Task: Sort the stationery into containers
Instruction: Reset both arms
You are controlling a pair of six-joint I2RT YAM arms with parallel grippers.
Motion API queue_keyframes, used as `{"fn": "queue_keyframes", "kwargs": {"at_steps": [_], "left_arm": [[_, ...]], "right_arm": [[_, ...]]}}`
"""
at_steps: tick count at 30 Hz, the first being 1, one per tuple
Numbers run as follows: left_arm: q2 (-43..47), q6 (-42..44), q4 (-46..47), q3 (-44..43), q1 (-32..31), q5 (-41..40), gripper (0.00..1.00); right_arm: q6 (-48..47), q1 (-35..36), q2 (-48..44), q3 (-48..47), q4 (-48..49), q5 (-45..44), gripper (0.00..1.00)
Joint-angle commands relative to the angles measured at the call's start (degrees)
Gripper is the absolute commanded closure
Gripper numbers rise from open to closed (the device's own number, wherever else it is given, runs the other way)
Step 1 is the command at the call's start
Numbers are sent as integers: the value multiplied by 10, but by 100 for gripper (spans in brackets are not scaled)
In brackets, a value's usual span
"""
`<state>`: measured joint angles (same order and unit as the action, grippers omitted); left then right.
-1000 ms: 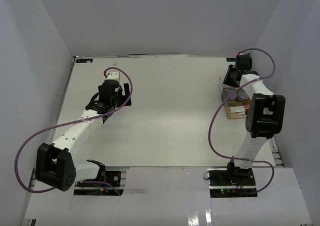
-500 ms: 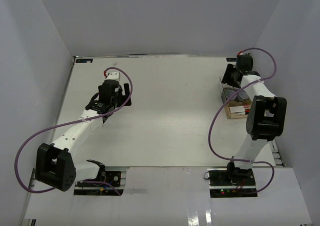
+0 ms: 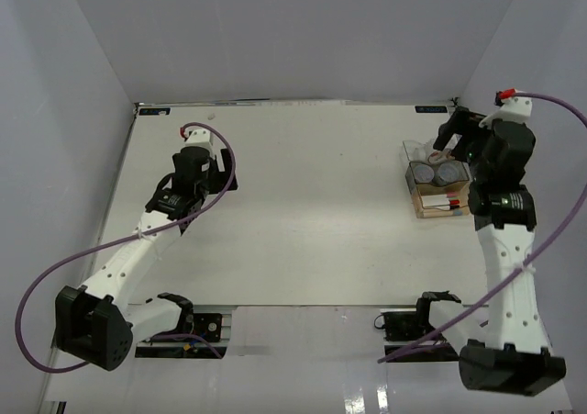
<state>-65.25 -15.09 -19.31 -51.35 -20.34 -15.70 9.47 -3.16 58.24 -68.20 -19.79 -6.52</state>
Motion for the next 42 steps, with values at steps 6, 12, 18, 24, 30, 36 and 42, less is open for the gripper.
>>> {"fn": "queue_keyframes", "kwargs": {"at_steps": [6, 12, 18, 24, 30, 36, 42], "left_arm": [[128, -12, -67, -56, 2, 6, 2], [208, -15, -136, -91, 2, 18, 2], [299, -8, -201, -96, 2, 20, 2], [367, -13, -241, -68, 2, 11, 2], [401, -34, -238, -30, 2, -6, 2], [414, -37, -232, -4, 2, -9, 2], [436, -37, -236, 6, 2, -12, 2]], "right_arm": [[-31, -2, -195, 19, -67, -49, 10], [-16, 34, -313, 63, -66, -56, 10], [-13, 114, -390, 115, -76, -113, 10], [-36, 155, -472, 172, -83, -117, 10], [-38, 160, -523, 214, -87, -131, 10], [-38, 163, -538, 252, -83, -114, 10], [-46, 163, -562, 288, -71, -98, 10]]}}
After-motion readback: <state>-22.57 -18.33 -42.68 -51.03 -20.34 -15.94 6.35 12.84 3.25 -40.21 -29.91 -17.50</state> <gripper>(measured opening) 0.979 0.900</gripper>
